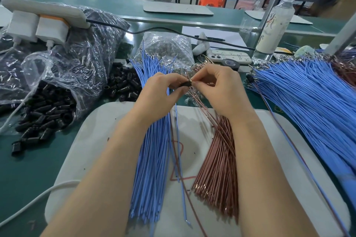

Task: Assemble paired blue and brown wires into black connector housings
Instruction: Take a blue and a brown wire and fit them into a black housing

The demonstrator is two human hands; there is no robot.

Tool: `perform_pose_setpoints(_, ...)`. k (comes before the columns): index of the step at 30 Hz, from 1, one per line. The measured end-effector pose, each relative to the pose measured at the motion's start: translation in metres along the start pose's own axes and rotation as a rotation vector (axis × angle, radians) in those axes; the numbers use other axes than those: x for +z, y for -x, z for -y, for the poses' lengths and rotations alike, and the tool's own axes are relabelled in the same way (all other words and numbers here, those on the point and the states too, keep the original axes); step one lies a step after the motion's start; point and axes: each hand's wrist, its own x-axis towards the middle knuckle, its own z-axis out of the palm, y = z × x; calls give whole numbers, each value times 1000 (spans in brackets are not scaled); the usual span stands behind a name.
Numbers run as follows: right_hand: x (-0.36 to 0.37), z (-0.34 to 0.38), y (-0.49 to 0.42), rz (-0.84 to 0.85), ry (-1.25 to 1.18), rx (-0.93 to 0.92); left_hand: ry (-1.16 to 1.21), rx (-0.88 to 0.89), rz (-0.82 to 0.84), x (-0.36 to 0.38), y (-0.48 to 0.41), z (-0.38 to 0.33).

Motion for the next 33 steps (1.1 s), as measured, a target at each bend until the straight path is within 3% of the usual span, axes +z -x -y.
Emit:
perform_pose_setpoints(6,9,-5,-3,-76,-186,61,59,-22,-80,4,-3,-1)
perform_pose_setpoints(10,17,-10,-5,-174,-134,98,45,-109,-114,7,-4,5)
perform_pose_setpoints(16,37,-14,-5,143,235,139,146,-155,-220,4,-7,7)
perform_pose_setpoints(20,37,-15,-6,176,378,89,201,-152,-235,4,-7,8)
perform_pose_setpoints(26,41,-20,-5,280,520,204,204,-151,-250,6,-8,9)
perform_pose_setpoints(30,44,-23,-5,188,484,199,207,-159,-250,6,-7,8)
perform_pose_setpoints(33,39,-19,-6,-62,162,131,198,-143,-233,5,-7,7)
